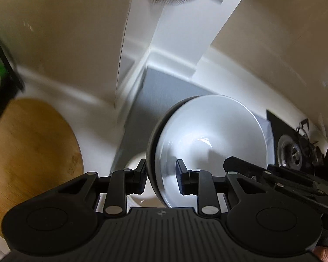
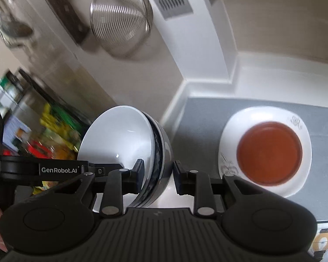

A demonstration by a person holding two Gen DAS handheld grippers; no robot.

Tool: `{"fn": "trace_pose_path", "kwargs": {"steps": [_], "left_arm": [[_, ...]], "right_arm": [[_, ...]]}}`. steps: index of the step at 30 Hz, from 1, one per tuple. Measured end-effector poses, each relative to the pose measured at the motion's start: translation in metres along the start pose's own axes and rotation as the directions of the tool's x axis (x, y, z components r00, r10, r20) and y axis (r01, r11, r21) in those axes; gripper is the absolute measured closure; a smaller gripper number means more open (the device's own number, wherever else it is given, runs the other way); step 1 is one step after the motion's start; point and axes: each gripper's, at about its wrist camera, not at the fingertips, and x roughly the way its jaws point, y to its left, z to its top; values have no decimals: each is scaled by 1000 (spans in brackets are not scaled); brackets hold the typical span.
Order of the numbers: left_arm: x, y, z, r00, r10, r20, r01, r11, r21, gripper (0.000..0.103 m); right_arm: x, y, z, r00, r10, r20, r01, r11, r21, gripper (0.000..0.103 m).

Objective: Organize plates and bowls
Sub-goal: 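Lift the nested bowls and carry them toward the plate stack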

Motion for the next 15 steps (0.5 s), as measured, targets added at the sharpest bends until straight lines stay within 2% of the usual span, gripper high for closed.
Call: {"fn": "trace_pose_path", "kwargs": {"steps": [8, 10, 15], "left_arm": [[60, 29, -13, 989, 4, -150, -12, 999, -53, 75], [70, 37, -15, 984, -9, -179, -3, 998, -67, 74], [84, 45, -16, 977, 3, -211, -10, 999, -30, 75]], "right_arm": [[60, -13, -26, 989, -53, -138, 56, 998, 13, 73], [70, -11, -31, 985, -72, -158, 68, 997, -28, 73], [88, -5, -39, 975, -116, -190, 100, 991, -90, 75]]}}
